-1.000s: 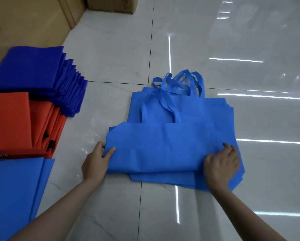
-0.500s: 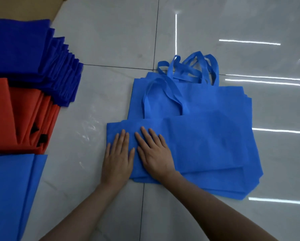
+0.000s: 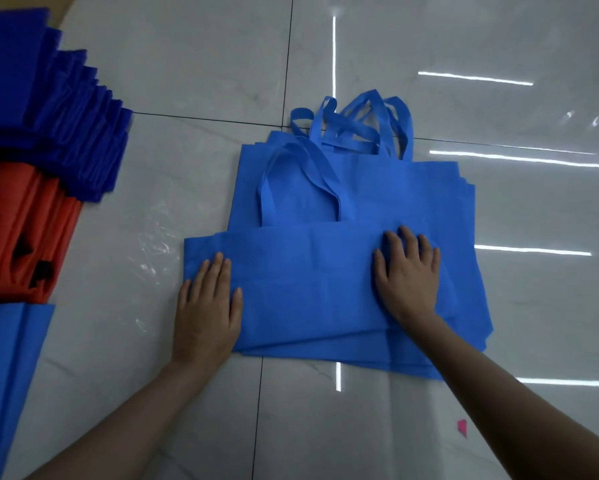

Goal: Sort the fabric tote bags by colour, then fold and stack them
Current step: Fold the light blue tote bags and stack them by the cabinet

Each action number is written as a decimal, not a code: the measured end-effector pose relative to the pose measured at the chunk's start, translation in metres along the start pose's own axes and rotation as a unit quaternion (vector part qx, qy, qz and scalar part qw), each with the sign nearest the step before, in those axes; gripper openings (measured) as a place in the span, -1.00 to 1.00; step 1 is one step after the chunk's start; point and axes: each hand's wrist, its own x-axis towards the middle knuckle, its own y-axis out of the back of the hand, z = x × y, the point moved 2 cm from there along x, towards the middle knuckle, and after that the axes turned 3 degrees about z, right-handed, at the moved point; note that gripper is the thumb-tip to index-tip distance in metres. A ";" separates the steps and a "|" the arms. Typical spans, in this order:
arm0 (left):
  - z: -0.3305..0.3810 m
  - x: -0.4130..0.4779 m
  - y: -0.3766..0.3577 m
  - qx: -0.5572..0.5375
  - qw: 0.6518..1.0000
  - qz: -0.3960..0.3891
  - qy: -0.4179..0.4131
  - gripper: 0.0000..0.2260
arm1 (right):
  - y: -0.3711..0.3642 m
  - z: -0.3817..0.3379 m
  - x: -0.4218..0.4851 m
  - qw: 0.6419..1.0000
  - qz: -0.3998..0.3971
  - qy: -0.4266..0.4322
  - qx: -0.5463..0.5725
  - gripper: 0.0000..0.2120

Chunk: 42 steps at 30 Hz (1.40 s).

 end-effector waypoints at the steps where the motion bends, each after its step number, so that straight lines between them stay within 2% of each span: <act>1: -0.001 0.002 0.006 -0.001 1.000 0.023 -0.012 -0.56 | 0.002 -0.011 0.008 0.999 0.020 0.000 0.033 -0.40; 3: -0.003 0.010 0.019 -0.005 0.997 0.070 -0.032 -0.63 | 0.009 -0.038 0.026 0.995 0.028 0.016 0.099 -0.41; 5: -0.004 0.020 0.024 -0.003 0.997 0.071 -0.042 -0.64 | 0.014 -0.066 0.043 0.993 -0.014 0.018 0.119 -0.43; 8: -0.001 0.021 0.012 0.008 0.999 -0.001 -0.038 -0.57 | 0.013 -0.096 0.061 0.997 -0.078 0.001 -0.001 -0.50; 10: 0.000 0.016 0.001 0.011 0.998 -0.054 -0.033 -0.52 | 0.013 -0.105 0.069 0.994 -0.109 -0.013 -0.001 -0.67; 12: -0.002 0.012 -0.007 0.020 0.996 -0.083 -0.021 -0.50 | 0.013 -0.109 0.077 0.989 -0.125 -0.028 0.075 -0.81; 13: -0.003 0.011 -0.009 0.022 0.996 -0.087 -0.018 -0.49 | 0.014 -0.111 0.081 0.984 -0.130 -0.022 0.122 -0.80; 16: -0.004 0.009 -0.009 0.027 0.995 -0.094 -0.014 -0.48 | 0.028 -0.121 0.083 0.946 -0.151 0.041 0.283 -0.62; 19: -0.003 0.010 -0.010 0.025 0.995 -0.099 -0.005 -0.46 | 0.051 -0.124 0.067 0.911 -0.090 0.119 0.383 -0.46; 23: -0.002 0.010 -0.007 0.017 0.994 -0.111 0.007 -0.42 | 0.058 -0.102 0.014 0.913 0.040 0.272 0.301 -0.50; 27: 0.007 0.009 0.001 0.026 0.994 -0.107 0.017 -0.49 | 0.031 -0.059 -0.046 0.917 0.084 0.342 0.189 -0.70; 30: 0.014 0.008 0.006 0.039 0.992 -0.115 0.040 -0.51 | 0.014 -0.023 -0.076 0.934 0.066 0.323 0.136 -0.58; 34: 0.024 0.007 0.020 0.099 0.983 -0.151 0.042 -0.51 | 0.015 -0.003 -0.090 0.971 0.033 0.226 0.068 -0.39; 36: 0.031 0.003 0.031 0.129 0.979 -0.155 0.043 -0.57 | 0.012 -0.008 -0.091 0.972 0.036 0.231 0.007 -0.42; 38: 0.038 -0.001 0.045 0.156 0.979 -0.125 0.038 -0.69 | 0.004 -0.016 -0.096 0.970 0.048 0.236 -0.030 -0.50; 40: 0.039 -0.001 0.057 0.178 0.974 -0.129 0.061 -0.70 | -0.005 -0.021 -0.104 0.974 0.036 0.223 -0.030 -0.47; 42: 0.034 0.006 0.064 0.148 0.979 -0.123 0.075 -0.69 | -0.008 -0.022 -0.108 0.981 -0.004 0.196 0.010 -0.29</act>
